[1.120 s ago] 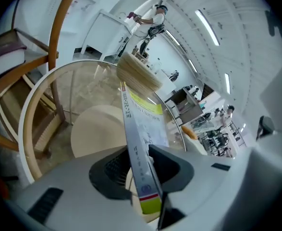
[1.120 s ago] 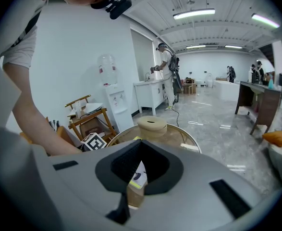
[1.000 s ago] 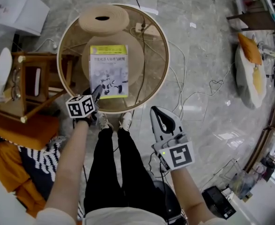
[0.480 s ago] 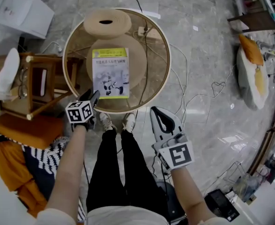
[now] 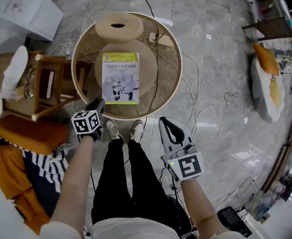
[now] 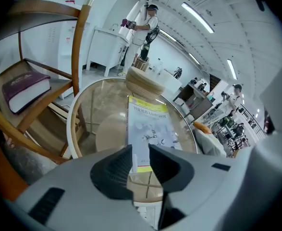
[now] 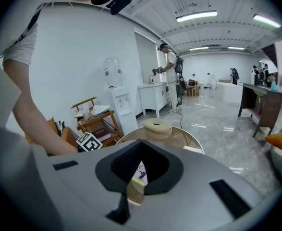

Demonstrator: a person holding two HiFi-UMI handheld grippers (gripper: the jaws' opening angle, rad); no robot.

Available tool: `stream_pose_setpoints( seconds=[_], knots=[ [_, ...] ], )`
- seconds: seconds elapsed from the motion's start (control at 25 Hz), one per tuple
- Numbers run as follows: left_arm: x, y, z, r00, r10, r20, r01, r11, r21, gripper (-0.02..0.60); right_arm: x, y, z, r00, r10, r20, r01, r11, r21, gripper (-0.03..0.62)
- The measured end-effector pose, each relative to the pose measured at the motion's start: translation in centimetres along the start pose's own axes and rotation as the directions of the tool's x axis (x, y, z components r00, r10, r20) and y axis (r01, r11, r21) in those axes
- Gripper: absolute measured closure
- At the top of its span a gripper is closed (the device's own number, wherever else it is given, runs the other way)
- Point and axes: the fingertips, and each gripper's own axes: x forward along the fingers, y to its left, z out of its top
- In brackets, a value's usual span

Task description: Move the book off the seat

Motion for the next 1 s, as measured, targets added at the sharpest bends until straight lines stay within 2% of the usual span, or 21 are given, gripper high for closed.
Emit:
stream_pose_setpoints(
  seconds=[0.12,0.24,0.36,0.52,0.72,1.0],
  knots=[
    [-1.4,-0.7,1.1,1.000,0.003,0.026,-0.003,1.000,-0.004,0.513,-0.5,0.2,1.3,1.000,0.010,0.021,-0.010,1.000,-0.018,0.572],
    [-3.5,-2.9,2.1,1.000,-0.026,0.016,0.025,0.998,0.052,0.565,-1.5,0.3,3.7,0.998,0.013,0.057,-0.011,0.999,-0.039,0.572],
    [-6.9,-5.0,3.2,0.999,-0.036,0.024,0.033,0.993,0.113,0.565,-3.2,0.7,6.2,0.996,0.015,0.085,-0.010,0.998,-0.060,0.572],
    [-12.3,-7.6,6.1,0.992,-0.052,0.116,0.039,0.993,0.113,0.565,-5.8,1.2,8.6,0.994,0.026,0.104,-0.017,0.996,-0.087,0.572],
    [-18.7,-10.3,10.7,0.971,-0.061,0.232,0.029,0.990,0.138,0.565,-7.8,1.9,10.8,0.990,0.021,0.140,-0.009,0.997,-0.082,0.572],
    [-25.6,-12.6,15.8,0.931,-0.084,0.354,-0.008,0.968,0.251,0.565,-9.1,1.5,13.6,0.979,-0.003,0.201,0.019,0.997,-0.078,0.572]
  ],
)
